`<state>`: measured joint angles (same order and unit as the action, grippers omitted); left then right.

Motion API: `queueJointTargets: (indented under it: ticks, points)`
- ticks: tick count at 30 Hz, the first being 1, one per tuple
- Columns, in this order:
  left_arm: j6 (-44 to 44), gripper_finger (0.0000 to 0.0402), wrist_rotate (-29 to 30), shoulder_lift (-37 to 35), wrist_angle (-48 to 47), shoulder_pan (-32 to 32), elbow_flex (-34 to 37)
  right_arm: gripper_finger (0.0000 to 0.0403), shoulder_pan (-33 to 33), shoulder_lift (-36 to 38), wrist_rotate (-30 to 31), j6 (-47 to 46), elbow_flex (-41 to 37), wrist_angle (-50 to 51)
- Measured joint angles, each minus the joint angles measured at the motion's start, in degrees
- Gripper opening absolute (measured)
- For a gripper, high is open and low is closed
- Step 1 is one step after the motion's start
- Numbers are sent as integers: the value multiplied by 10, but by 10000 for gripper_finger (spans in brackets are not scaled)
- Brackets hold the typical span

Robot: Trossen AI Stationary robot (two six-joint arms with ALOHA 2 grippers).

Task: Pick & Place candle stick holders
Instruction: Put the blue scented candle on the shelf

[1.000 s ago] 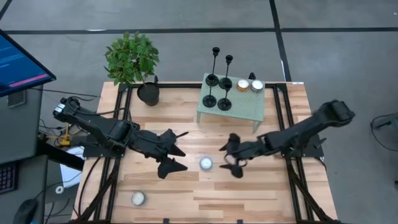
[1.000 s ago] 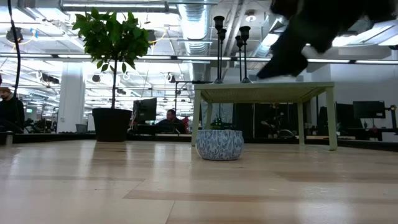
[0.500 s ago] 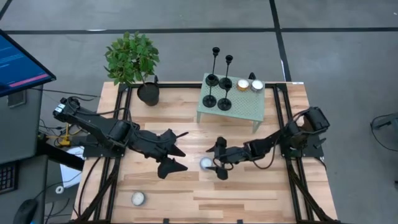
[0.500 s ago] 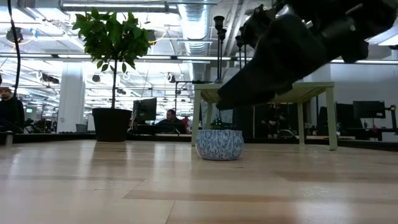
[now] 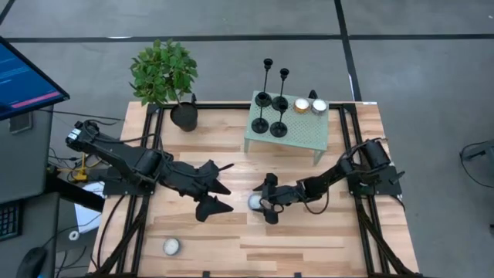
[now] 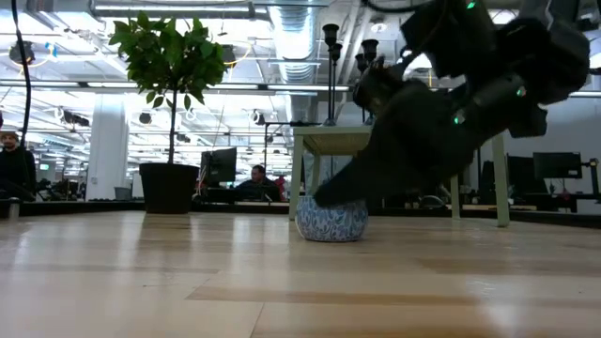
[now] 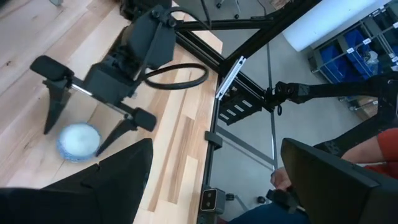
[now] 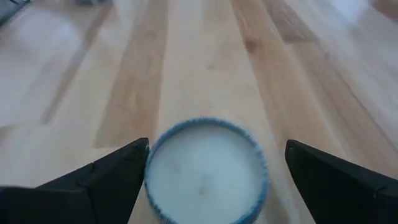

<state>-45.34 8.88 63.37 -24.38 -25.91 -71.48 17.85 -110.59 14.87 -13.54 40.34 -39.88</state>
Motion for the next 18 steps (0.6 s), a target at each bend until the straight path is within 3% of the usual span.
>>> queueJointTargets:
  ticks: [11,18]
  points:
    - [0,355,0,0,4,0,0,363,0,-29,2,-15,2,-8]
    - [0,355,0,0,4,0,0,307,-8,-33,1,-15,10,-8]
